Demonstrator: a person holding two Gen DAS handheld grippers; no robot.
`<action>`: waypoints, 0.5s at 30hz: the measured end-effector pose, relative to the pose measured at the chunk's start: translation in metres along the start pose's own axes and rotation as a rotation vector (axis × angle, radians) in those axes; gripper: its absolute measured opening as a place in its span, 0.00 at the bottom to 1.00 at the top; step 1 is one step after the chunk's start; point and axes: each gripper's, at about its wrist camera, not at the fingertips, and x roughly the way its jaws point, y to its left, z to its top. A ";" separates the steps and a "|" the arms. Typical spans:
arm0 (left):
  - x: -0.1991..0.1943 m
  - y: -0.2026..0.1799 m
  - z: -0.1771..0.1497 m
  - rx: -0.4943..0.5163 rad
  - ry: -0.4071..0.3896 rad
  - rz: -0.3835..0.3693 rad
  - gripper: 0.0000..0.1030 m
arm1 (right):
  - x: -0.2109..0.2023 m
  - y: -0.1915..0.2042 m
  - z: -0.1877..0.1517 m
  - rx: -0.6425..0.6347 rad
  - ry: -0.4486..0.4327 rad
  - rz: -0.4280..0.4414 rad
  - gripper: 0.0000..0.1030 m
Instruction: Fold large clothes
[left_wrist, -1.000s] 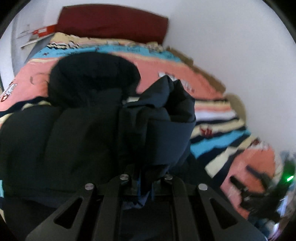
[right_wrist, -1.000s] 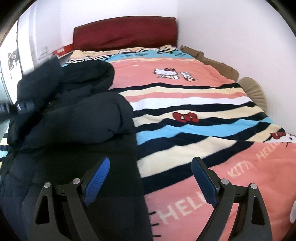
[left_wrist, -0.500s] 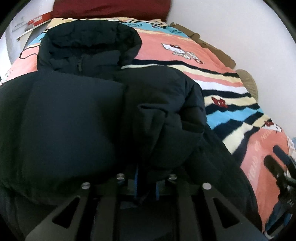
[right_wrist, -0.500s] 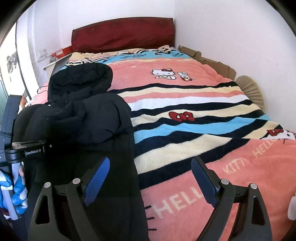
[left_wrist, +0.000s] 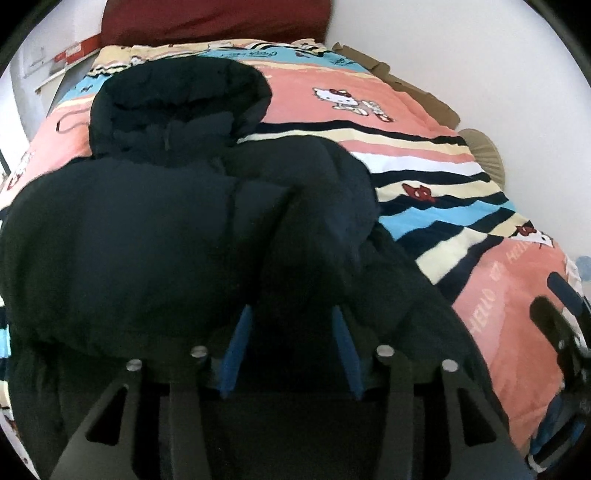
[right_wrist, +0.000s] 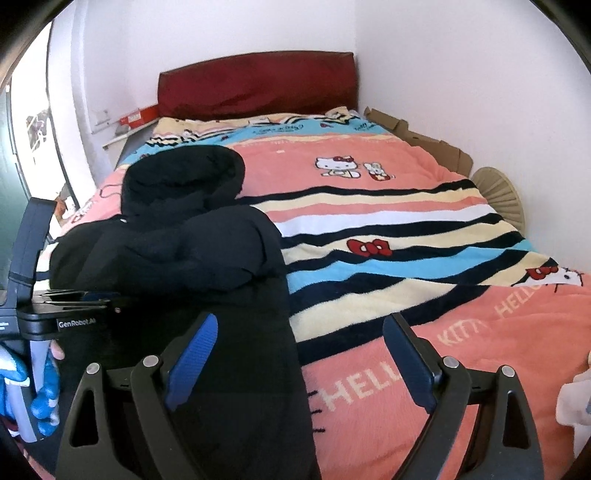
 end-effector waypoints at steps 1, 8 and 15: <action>0.000 -0.005 0.002 0.008 0.008 -0.001 0.46 | -0.003 0.000 0.000 0.000 -0.004 0.005 0.90; -0.017 -0.011 0.002 0.026 -0.028 0.010 0.51 | -0.008 -0.007 -0.005 0.002 -0.005 0.021 0.91; -0.054 0.064 -0.004 -0.024 -0.096 0.121 0.51 | 0.010 0.013 0.001 -0.057 0.008 0.083 0.91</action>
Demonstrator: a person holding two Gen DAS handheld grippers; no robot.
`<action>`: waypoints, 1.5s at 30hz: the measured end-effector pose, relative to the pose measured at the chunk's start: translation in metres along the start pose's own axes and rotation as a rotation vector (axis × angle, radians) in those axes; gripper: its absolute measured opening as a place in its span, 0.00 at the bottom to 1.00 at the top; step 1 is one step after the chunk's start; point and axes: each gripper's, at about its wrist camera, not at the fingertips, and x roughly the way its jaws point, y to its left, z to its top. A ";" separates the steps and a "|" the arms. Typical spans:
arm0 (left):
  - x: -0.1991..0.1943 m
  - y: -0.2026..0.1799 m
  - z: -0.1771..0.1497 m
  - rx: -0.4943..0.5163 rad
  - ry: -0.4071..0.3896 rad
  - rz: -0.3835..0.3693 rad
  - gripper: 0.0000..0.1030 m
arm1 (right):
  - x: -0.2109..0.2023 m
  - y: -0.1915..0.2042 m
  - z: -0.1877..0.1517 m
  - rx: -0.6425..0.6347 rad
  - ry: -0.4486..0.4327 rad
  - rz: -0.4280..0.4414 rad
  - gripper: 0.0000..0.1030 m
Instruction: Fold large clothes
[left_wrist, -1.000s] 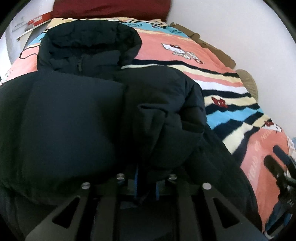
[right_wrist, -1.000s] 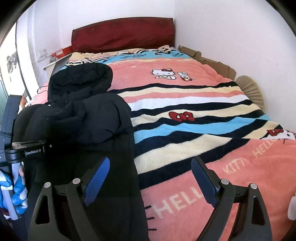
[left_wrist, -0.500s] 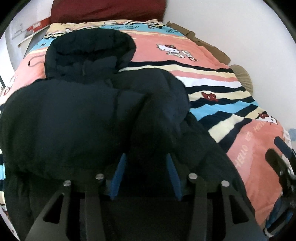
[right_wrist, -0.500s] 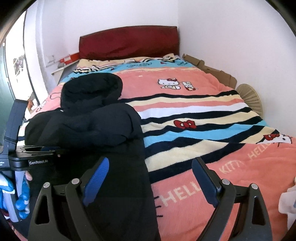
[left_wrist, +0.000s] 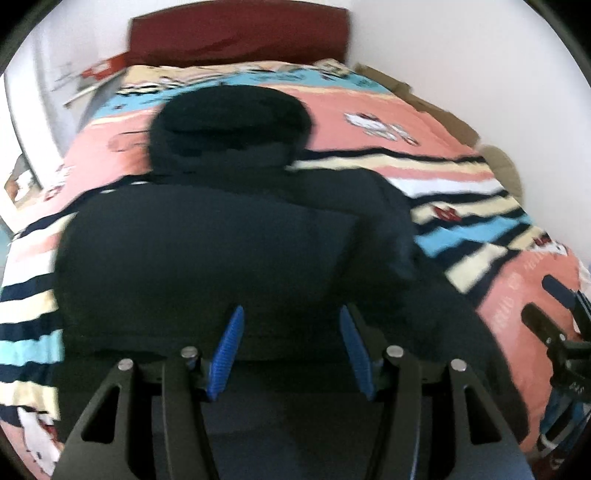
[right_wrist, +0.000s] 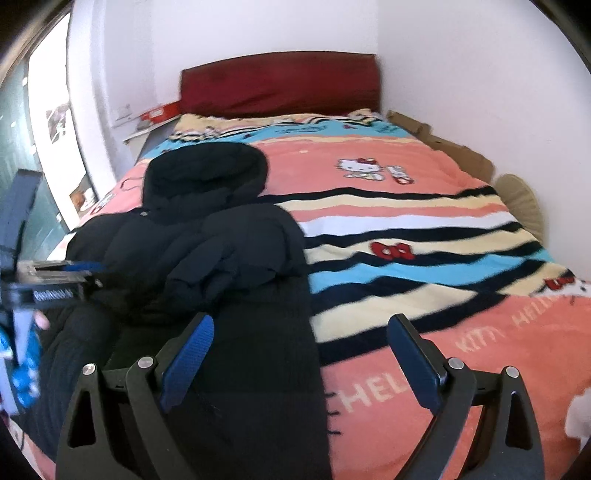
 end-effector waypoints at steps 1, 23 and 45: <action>-0.004 0.019 0.001 -0.016 -0.013 0.025 0.51 | 0.005 0.006 0.002 -0.013 0.005 0.012 0.91; 0.092 0.156 0.007 -0.076 -0.051 0.234 0.59 | 0.181 0.141 0.052 -0.311 0.155 0.136 0.91; 0.134 0.147 -0.012 -0.076 -0.057 0.237 0.60 | 0.238 0.140 0.019 -0.327 0.286 0.114 0.91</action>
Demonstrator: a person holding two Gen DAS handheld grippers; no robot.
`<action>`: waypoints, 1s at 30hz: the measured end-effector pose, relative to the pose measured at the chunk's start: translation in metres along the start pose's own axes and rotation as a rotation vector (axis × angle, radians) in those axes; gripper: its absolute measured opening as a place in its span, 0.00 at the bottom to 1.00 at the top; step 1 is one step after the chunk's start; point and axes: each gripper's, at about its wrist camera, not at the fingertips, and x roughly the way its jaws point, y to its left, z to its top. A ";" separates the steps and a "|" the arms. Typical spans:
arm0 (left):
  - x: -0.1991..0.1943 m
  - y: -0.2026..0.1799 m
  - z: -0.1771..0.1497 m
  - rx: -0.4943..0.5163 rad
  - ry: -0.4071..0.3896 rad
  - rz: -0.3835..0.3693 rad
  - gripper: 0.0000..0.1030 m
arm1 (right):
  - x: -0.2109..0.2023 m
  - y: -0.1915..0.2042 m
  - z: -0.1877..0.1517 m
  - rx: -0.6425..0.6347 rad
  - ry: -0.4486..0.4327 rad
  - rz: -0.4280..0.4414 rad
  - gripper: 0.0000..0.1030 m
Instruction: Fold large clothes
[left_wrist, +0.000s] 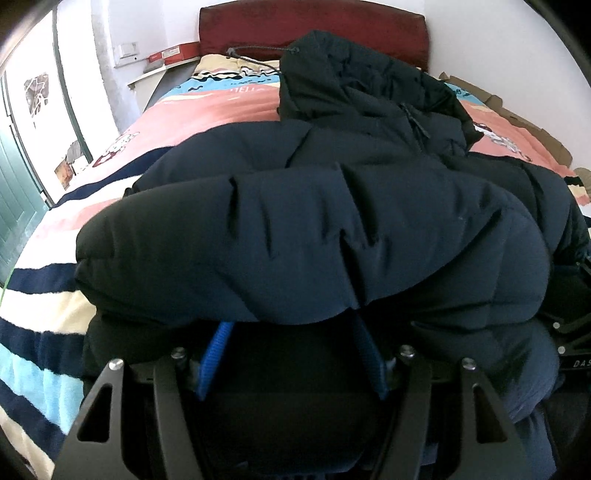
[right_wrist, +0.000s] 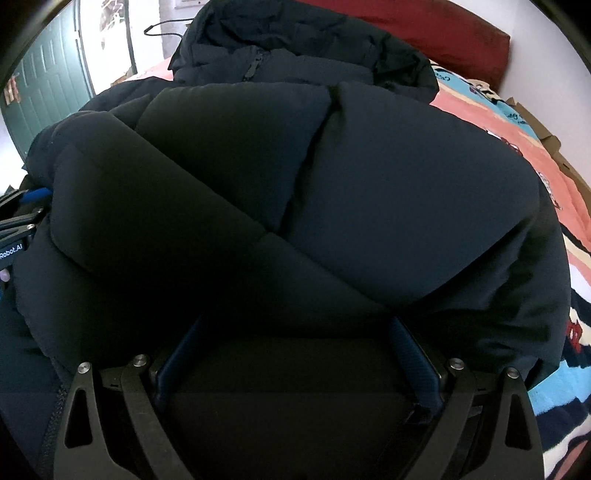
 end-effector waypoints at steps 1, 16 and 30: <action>-0.003 0.000 0.001 0.002 0.001 0.001 0.60 | -0.002 0.001 0.000 -0.004 0.000 -0.004 0.91; -0.081 -0.036 0.016 0.081 -0.103 -0.041 0.60 | -0.076 0.002 -0.004 -0.009 -0.102 -0.011 0.92; -0.053 -0.051 0.000 0.105 -0.046 -0.071 0.60 | -0.050 -0.015 -0.016 0.017 -0.053 0.014 0.92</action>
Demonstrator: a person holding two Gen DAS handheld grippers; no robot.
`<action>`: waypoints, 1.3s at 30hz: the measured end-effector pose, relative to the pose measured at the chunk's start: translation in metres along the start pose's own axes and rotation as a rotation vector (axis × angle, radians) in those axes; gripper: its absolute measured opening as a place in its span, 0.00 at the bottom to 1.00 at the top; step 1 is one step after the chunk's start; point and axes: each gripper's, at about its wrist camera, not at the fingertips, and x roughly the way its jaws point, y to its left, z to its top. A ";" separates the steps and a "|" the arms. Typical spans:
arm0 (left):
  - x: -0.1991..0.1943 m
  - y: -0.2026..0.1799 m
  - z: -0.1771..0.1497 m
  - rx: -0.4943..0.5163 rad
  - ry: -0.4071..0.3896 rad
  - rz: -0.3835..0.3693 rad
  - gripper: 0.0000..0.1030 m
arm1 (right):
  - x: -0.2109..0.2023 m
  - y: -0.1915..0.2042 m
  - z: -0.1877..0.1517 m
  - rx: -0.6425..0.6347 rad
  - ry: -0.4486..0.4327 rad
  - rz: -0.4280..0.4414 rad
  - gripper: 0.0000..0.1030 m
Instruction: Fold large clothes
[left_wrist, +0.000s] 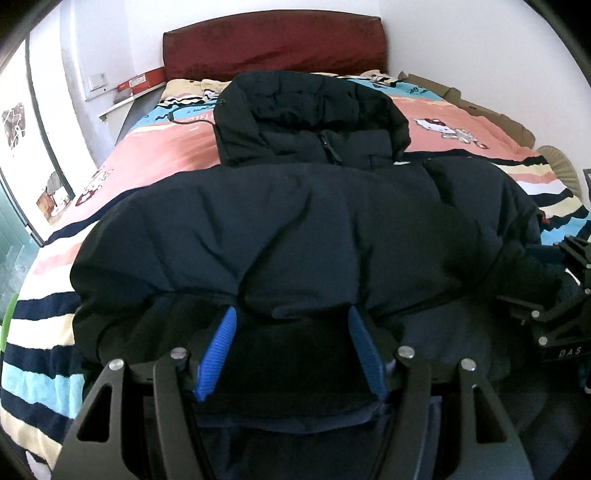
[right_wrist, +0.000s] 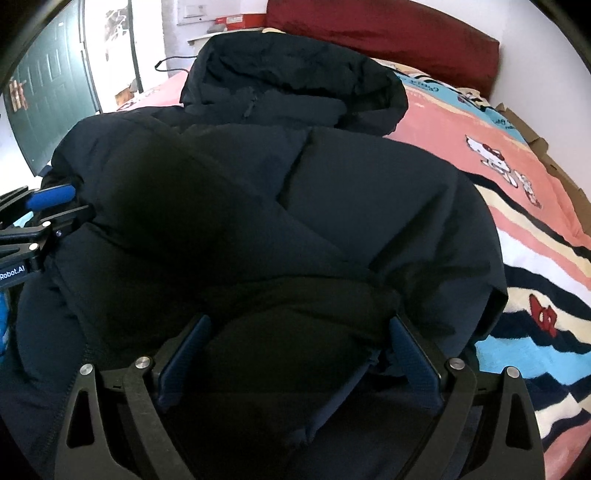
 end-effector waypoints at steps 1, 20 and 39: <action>0.001 0.000 -0.001 0.000 -0.001 0.000 0.60 | -0.001 0.000 -0.001 0.001 -0.001 0.001 0.92; -0.023 0.040 0.028 -0.019 -0.023 -0.002 0.60 | -0.027 -0.015 0.016 0.004 -0.045 0.029 0.92; 0.073 0.143 0.234 -0.200 -0.043 -0.204 0.61 | 0.014 -0.133 0.225 0.137 -0.224 0.043 0.98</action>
